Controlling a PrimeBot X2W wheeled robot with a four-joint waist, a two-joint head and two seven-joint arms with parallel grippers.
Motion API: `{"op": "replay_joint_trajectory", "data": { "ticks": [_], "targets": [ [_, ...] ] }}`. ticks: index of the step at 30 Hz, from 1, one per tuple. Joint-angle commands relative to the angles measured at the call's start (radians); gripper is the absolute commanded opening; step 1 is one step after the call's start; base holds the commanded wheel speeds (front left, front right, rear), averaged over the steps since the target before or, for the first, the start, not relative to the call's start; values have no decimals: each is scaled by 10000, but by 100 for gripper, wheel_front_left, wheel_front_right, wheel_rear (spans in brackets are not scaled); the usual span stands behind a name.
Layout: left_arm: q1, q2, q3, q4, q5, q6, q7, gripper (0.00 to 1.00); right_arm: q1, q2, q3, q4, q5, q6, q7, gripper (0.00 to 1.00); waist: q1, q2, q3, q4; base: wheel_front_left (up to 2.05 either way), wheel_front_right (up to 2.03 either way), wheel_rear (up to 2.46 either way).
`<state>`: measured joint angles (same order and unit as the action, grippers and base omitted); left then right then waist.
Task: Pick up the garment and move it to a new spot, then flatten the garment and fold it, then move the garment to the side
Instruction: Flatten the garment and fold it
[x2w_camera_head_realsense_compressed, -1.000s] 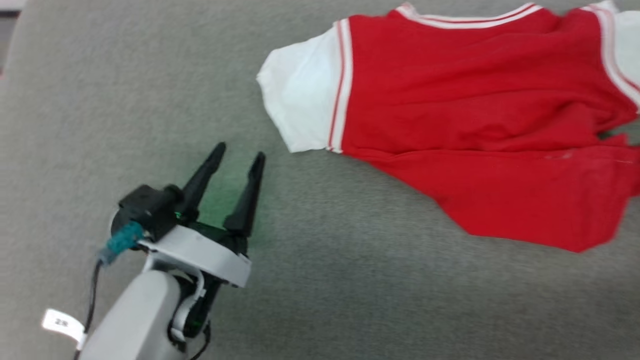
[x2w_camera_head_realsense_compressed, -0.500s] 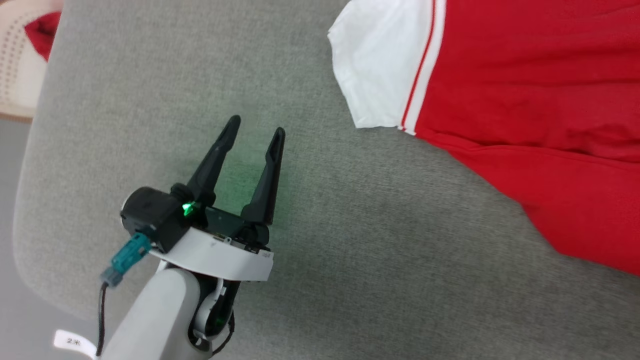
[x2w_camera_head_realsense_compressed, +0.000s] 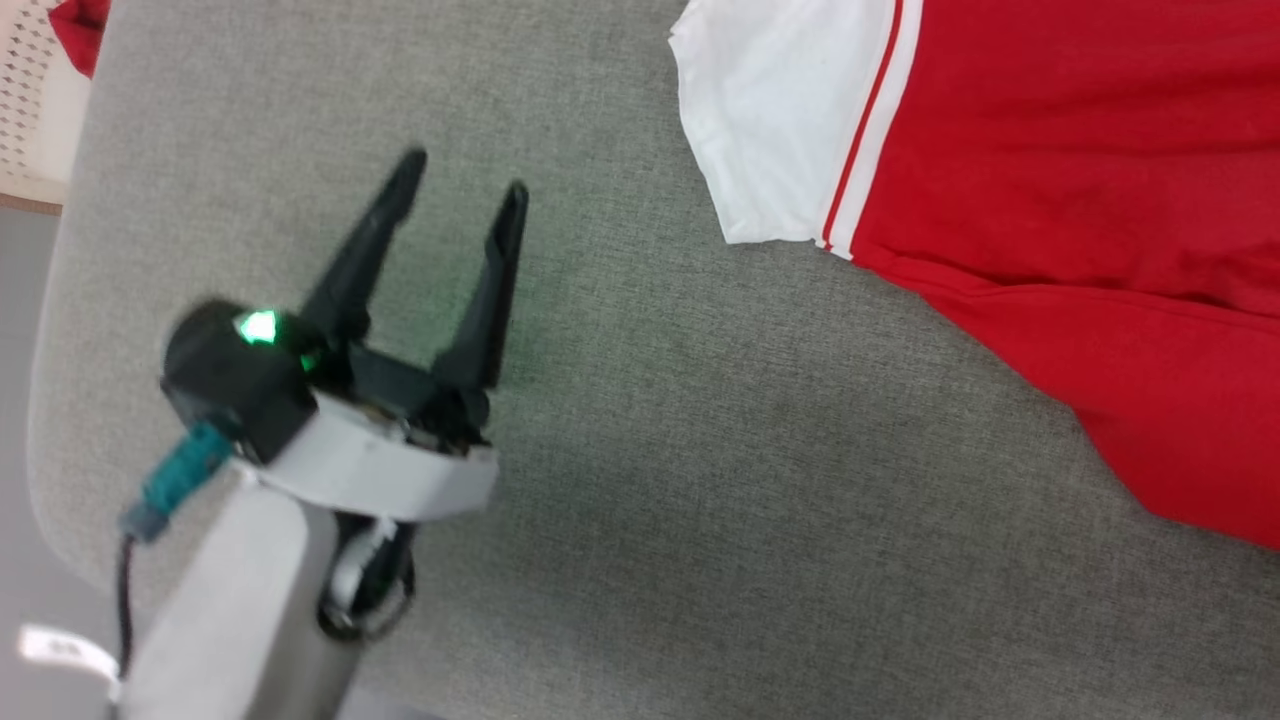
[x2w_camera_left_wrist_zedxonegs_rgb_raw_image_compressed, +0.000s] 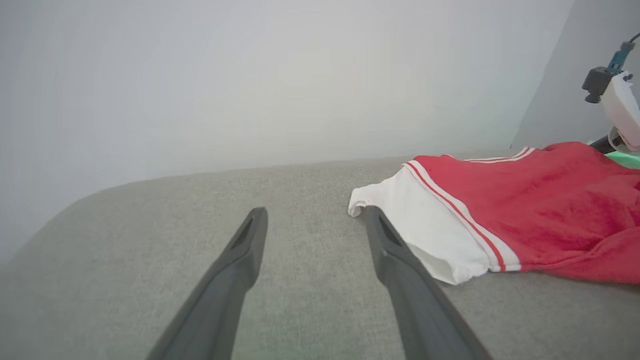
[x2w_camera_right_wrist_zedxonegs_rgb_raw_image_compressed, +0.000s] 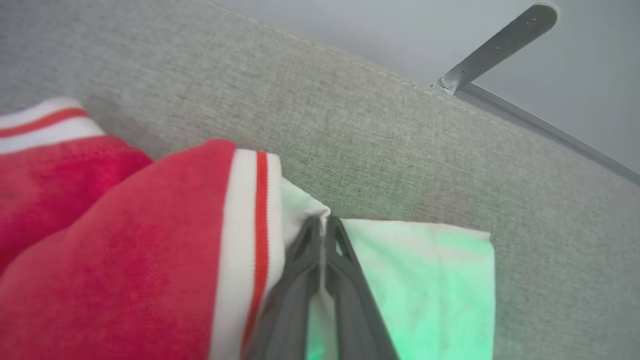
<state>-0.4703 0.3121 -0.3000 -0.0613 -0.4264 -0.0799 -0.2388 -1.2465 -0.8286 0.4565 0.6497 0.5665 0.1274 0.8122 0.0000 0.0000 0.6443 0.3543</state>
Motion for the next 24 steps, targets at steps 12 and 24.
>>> {"op": "replay_joint_trajectory", "data": {
  "ticks": [12, 24],
  "targets": [
    [-4433, 1000, -1490, 884, -1467, -510, 2810, 100, -20, 542, 751, 645, -92, 49, -269, 0, 0, 0, 62, -480, 0, 0, 0],
    [-9005, 1344, -5790, 4915, -4935, -500, 6223, 100, -850, 1017, 1446, 728, -24, 49, -422, 0, 0, 0, 488, -955, 0, 0, 0]
  ]
}}
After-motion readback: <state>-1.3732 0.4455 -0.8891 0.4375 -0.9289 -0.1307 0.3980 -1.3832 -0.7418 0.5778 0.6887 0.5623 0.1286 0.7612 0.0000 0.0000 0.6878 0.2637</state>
